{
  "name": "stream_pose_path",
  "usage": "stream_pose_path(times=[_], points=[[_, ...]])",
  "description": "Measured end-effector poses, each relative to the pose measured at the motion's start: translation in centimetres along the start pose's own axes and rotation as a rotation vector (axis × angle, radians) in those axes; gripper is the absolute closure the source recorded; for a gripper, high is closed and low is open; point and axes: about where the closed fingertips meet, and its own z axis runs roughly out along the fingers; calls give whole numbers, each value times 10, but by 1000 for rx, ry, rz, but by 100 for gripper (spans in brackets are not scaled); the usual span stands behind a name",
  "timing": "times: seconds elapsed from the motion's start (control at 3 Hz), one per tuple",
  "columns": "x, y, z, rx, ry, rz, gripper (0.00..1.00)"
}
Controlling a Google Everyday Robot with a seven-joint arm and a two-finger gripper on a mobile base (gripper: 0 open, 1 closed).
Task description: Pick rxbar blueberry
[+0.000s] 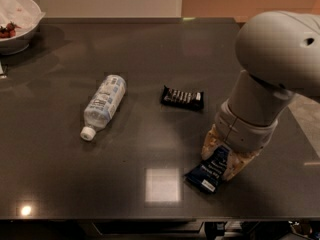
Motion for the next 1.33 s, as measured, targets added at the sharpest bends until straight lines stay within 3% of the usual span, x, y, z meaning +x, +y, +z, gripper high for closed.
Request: stream_pose_path(times=[0.33, 1.33], points=[[2, 0, -8, 2, 4, 4, 100], [10, -11, -49, 29, -7, 79, 100]])
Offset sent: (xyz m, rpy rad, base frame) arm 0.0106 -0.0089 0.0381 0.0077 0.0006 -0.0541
